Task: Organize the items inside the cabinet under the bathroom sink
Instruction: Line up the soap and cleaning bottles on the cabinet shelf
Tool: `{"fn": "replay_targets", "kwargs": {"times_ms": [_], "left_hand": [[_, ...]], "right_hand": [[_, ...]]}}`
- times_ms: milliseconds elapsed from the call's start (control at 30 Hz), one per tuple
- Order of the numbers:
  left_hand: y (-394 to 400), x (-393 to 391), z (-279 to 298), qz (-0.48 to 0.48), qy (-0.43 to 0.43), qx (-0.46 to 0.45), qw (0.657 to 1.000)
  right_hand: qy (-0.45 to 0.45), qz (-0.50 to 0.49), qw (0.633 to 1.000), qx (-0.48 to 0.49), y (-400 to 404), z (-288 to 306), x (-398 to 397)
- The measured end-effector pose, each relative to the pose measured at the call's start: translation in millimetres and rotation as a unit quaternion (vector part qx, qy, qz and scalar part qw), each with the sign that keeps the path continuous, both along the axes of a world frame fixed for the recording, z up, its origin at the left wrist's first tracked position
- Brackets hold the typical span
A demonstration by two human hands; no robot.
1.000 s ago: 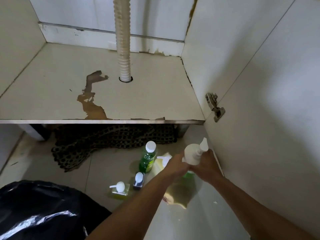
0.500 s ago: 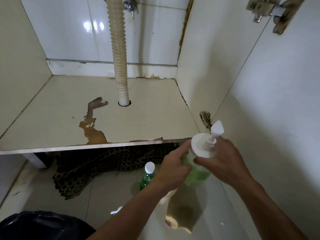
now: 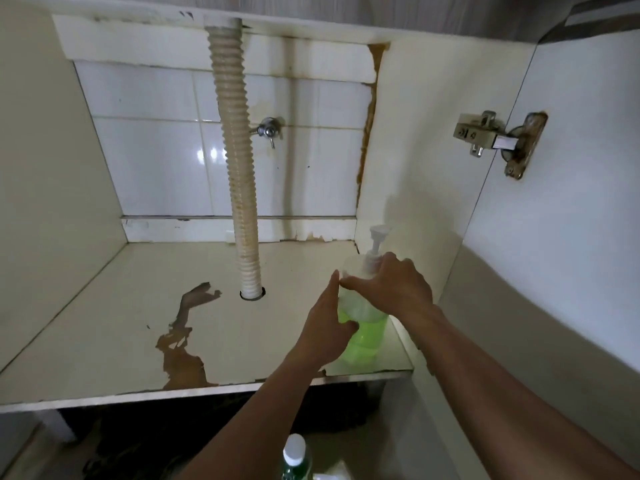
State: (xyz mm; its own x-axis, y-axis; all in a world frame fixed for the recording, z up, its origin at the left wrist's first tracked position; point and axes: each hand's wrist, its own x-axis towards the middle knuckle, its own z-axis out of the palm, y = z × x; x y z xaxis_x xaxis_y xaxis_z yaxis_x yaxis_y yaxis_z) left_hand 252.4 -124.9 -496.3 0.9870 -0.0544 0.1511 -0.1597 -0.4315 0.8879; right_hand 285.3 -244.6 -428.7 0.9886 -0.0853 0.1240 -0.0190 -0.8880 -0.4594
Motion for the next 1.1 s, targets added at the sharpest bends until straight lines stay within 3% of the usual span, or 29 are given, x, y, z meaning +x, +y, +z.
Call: {"fn": "replay_targets", "kwargs": {"times_ms": [267, 400, 633, 833, 1100], "left_hand": [[-8.8, 31.9, -29.3, -0.009, 0.046, 0.042, 0.998], [-7.6, 59.1, -37.9, 0.008, 0.061, 0.062, 0.996], [-19.3, 106.4, -31.2, -0.002, 0.120, 0.107, 0.987], [-19.0, 115.7, -26.1, -0.012, 0.164, 0.177, 0.970], [9.6, 92.6, -21.3, 0.005, 0.145, 0.212, 0.966]], "right_hand": [[-0.016, 0.011, 0.999, 0.040, 0.5, -34.7, 27.7], [-0.077, 0.054, 0.995, 0.016, -4.8, -48.8, 38.5], [-0.111, -0.026, 0.990, -0.084, -1.0, -50.8, 83.2], [-0.118, -0.028, 0.991, -0.059, -4.5, -48.3, 103.0], [-0.094, -0.055, 0.992, -0.065, -0.4, -46.6, 111.4]]}}
